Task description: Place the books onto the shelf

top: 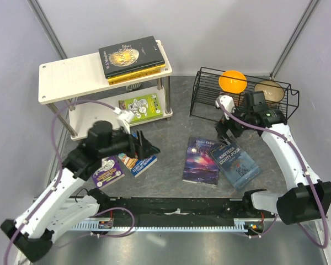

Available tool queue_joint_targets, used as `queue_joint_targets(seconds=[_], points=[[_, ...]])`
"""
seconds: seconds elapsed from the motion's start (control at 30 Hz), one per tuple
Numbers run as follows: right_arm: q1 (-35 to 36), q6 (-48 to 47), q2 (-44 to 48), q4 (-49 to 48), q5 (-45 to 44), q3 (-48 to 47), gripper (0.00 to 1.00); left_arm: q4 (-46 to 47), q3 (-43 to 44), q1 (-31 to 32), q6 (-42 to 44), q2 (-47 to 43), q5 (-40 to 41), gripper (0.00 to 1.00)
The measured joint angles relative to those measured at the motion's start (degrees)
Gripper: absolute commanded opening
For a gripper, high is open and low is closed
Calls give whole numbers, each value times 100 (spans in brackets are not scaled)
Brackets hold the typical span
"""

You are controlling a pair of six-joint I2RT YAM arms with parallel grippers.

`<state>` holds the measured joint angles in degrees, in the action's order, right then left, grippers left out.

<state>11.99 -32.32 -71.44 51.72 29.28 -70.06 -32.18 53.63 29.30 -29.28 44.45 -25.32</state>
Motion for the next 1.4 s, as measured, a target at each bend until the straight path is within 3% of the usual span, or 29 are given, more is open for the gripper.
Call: queue_joint_targets(seconds=[0.17,0.3,0.4,0.5,0.63,0.8,1.03,1.4], points=[[-1172,-796,22,431,-275,1051,98,1639,-1261,1714,-1008,262,638,92],[-1808,-1397,-55,636,-439,1606,98,3742,-1971,2531,-1794,1405,1244,93],[-2149,-1777,-382,636,-479,1674,95,4999,-1886,2868,-2277,2887,1515,93],[-2369,-2065,-883,540,-474,1674,92,5598,-1438,3067,-2732,4170,1716,93],[-2430,-2273,-1482,376,-393,1674,89,6253,-857,3193,-3357,5224,1958,94],[-2426,-2343,-2013,162,-201,1668,78,6500,-535,3213,-4004,5877,2184,95],[-2463,-2302,-2308,136,-81,1547,61,5453,319,3259,-4699,6463,2376,96],[-2511,-2144,-2527,87,-76,1410,37,5119,927,3283,-5204,6891,2686,93]])
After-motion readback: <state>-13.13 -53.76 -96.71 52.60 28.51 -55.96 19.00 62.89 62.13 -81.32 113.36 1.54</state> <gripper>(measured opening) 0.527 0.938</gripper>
